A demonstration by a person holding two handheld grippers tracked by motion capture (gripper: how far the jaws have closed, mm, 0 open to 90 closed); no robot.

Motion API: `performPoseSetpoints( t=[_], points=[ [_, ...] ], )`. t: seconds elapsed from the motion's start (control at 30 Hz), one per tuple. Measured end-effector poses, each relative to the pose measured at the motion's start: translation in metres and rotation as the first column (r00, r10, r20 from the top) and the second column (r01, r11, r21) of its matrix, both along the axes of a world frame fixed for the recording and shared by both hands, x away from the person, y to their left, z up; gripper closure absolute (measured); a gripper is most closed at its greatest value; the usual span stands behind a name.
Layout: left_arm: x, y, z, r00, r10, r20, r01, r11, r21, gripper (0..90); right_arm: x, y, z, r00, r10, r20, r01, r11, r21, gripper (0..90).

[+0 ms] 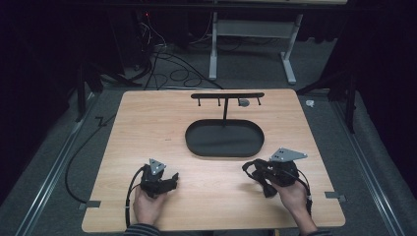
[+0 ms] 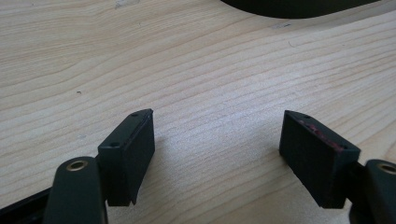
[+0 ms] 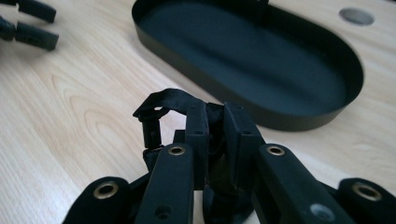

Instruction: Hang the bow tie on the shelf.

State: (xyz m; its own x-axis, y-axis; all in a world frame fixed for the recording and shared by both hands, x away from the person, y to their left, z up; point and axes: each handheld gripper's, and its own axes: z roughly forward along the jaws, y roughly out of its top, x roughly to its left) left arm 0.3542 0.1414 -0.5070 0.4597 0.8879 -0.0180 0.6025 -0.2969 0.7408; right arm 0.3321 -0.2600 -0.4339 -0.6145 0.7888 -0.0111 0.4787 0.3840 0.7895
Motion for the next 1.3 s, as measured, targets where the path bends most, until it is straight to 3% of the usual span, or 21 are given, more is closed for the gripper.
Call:
performPoseSetpoints(
  t=[0.47, 0.7, 1.3],
  points=[
    [0.000, 0.000, 0.000, 1.0000, 0.001, 0.001, -0.001, 1.0000, 0.002, 26.8, 0.014, -0.007, 0.032, 0.9973, -0.030, 0.067, 0.029, 0.9993, 0.024, 82.3],
    [0.000, -0.001, 0.000, 1.0000, -0.008, 0.002, 0.008, 1.0000, 0.000, 26.6, 0.019, -0.011, 0.045, 0.9933, -0.080, 0.084, 0.076, 0.9960, 0.046, 82.4],
    [0.000, -0.001, 0.000, 1.0000, -0.006, 0.002, 0.006, 1.0000, 0.001, 26.7, 0.039, -0.011, 0.061, 0.9899, -0.099, 0.101, 0.094, 0.9943, 0.050, 82.4]
  ],
)
